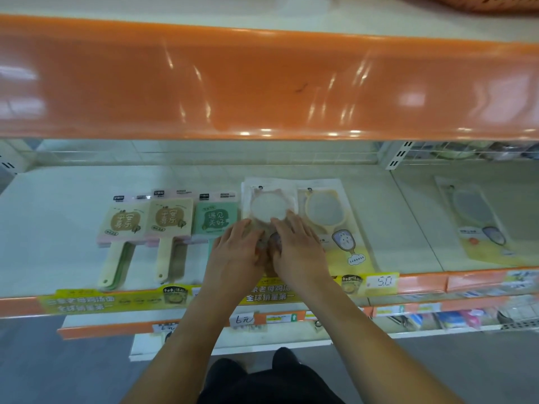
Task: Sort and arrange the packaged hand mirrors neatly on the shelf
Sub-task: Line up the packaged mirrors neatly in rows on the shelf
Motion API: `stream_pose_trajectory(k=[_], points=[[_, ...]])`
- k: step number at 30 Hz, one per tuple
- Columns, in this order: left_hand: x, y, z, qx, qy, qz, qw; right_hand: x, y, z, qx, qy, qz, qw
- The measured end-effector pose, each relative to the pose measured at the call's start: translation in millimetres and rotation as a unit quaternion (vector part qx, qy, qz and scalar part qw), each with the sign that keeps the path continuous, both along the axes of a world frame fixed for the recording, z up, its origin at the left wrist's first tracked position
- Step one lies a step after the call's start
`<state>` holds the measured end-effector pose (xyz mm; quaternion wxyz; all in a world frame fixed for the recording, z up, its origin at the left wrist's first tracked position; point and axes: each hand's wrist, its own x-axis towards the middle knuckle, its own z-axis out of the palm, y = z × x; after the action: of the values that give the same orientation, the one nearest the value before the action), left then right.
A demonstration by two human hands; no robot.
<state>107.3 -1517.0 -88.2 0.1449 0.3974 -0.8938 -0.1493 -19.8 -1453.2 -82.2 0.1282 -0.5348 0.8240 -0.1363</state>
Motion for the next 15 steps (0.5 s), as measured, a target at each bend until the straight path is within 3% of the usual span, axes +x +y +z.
stream_pose_trajectory(k=[15], points=[[3.8,-5.1,-4.1,-0.033,0.005,-0.008,0.999,2.9,-1.4,-0.1,-0.013,-0.003,0.010,1.000]])
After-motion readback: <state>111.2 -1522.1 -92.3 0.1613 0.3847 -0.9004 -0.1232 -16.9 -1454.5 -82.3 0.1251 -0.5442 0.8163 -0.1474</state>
